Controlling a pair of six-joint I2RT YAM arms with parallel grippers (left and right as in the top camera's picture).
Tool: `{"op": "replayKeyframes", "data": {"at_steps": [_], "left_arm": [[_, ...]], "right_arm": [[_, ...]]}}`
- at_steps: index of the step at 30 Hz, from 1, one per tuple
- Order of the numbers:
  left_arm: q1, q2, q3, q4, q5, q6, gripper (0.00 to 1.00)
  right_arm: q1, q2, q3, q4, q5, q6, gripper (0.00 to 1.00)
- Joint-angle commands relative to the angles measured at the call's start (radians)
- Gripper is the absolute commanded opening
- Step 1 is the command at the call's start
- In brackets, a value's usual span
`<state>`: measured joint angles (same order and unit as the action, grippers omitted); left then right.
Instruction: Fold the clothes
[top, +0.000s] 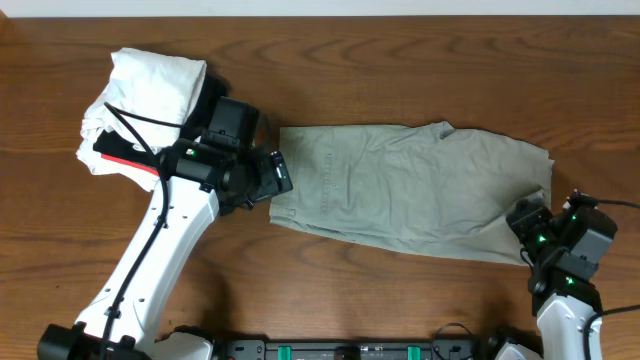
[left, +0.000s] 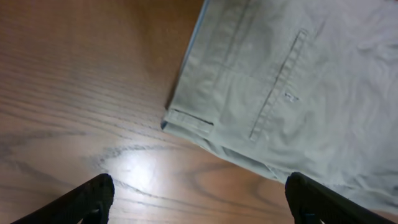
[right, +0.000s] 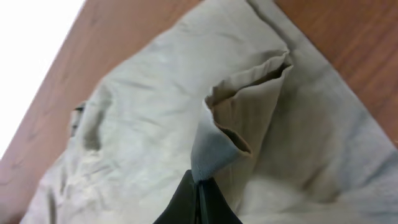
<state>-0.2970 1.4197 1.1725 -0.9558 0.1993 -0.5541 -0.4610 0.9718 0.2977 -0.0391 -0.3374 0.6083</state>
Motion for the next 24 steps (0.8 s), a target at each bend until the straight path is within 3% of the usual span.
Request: {"op": "replayKeyframes", "data": {"at_steps": [1,11,18,24], "left_arm": [[0.003,0.004,0.003,-0.011,0.086,-0.015,0.9],[0.003,0.005,-0.095,0.025,0.103,-0.116,0.86],[0.003,0.005,-0.276,0.316,0.103,-0.176,0.6],[0.003,0.005,-0.303,0.374,0.039,-0.207,0.58]], "right_arm": [[-0.01,-0.013,-0.002,-0.002,-0.038,-0.023,0.01],[-0.009,-0.011,-0.002,-0.022,-0.045,-0.064,0.01],[-0.009,-0.011,-0.003,-0.025,-0.045,-0.076,0.01],[-0.009,-0.011,-0.003,-0.041,-0.044,-0.086,0.01]]}}
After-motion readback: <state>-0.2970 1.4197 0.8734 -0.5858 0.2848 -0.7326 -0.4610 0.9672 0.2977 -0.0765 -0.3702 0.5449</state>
